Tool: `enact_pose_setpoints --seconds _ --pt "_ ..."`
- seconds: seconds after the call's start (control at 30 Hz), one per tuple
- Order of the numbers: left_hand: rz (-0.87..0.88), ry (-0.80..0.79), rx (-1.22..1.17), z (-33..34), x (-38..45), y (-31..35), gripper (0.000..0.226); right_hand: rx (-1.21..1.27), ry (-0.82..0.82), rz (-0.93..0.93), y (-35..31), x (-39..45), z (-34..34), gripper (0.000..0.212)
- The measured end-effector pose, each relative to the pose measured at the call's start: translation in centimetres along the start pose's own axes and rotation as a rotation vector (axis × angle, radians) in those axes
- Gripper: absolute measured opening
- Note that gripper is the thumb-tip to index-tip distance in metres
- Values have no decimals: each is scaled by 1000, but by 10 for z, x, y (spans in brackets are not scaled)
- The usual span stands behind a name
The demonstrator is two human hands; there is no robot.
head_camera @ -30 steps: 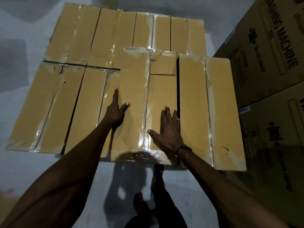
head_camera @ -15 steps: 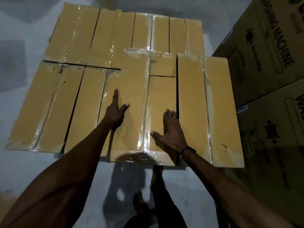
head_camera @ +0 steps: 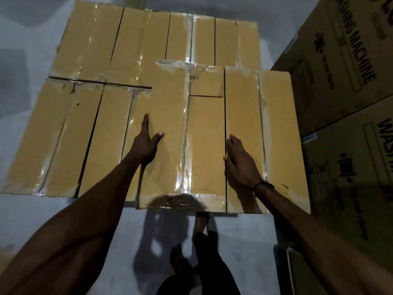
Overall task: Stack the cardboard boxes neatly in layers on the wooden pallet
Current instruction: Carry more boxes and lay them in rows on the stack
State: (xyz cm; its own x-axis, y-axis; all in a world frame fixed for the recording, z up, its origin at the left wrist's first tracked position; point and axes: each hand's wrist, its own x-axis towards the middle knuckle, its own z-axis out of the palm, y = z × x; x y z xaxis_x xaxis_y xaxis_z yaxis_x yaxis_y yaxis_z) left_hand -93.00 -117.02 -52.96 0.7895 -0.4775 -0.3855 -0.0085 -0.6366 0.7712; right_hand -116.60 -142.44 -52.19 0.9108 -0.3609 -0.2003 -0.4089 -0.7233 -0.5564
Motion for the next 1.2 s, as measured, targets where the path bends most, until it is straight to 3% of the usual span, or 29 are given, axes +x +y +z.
enact_pose_setpoints --seconds 0.47,0.73,0.83,1.0,1.2 --pt "9 -25 103 -1 6 -5 91 -87 33 5 -5 -1 18 57" --pt "-9 -1 351 -11 -15 10 98 -28 -73 -1 -12 -1 -16 56" --pt "27 38 356 -18 -30 18 112 5 -66 -29 -26 2 -37 55" --pt "30 168 208 -42 -69 69 78 74 -18 -83 -79 14 -78 55" --pt "41 356 -36 -98 -114 104 69 188 49 -168 -169 29 -110 53"
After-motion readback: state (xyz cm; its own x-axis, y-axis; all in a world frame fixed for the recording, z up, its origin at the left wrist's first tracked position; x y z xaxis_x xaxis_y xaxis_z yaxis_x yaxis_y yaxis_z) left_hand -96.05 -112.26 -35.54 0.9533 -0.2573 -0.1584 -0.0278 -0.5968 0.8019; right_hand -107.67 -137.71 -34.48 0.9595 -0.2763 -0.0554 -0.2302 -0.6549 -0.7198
